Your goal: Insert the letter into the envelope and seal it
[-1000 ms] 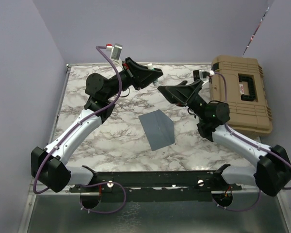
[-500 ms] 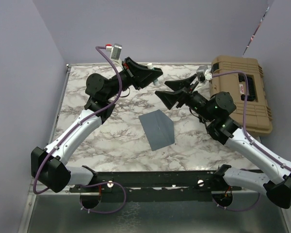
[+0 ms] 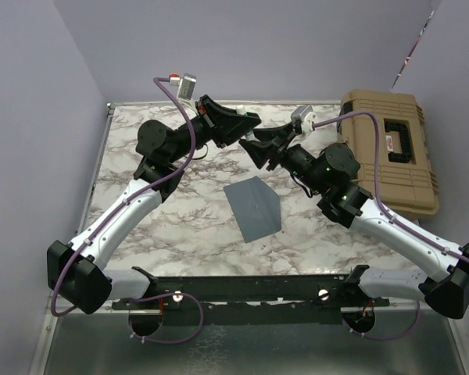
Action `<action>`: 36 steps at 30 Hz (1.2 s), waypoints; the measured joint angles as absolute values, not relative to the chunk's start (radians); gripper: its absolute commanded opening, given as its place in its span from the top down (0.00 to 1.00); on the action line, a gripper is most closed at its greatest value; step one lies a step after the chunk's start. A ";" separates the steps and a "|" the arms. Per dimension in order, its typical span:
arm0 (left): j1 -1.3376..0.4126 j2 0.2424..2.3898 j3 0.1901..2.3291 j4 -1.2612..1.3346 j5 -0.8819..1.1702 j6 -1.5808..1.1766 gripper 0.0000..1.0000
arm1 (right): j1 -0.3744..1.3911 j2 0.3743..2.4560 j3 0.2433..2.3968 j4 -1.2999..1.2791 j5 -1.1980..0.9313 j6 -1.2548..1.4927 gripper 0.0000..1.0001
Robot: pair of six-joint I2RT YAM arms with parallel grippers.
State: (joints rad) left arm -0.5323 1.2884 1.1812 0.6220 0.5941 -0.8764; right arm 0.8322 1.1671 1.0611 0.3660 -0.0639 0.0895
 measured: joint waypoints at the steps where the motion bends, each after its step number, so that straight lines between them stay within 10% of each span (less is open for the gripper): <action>1: -0.533 1.283 1.177 0.619 0.594 -0.873 1.00 | 0.832 1.167 1.061 0.366 -0.063 0.094 0.46; 8: -0.537 1.274 1.169 0.603 0.594 -0.864 1.00 | 0.832 1.151 1.058 0.388 -0.064 0.117 0.40; 17: -0.537 1.273 1.160 0.592 0.590 -0.852 1.00 | 0.838 1.142 1.065 0.383 -0.072 0.171 0.99; 36: -0.558 1.273 1.169 0.686 0.674 -0.896 1.00 | 0.604 1.179 1.033 0.562 -0.580 0.994 1.00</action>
State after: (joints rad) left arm -0.5583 1.2732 1.1687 0.6861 0.6739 -0.8963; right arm 0.6037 1.1790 1.0332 0.5625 -0.5800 0.9943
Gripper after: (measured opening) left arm 0.218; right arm 0.140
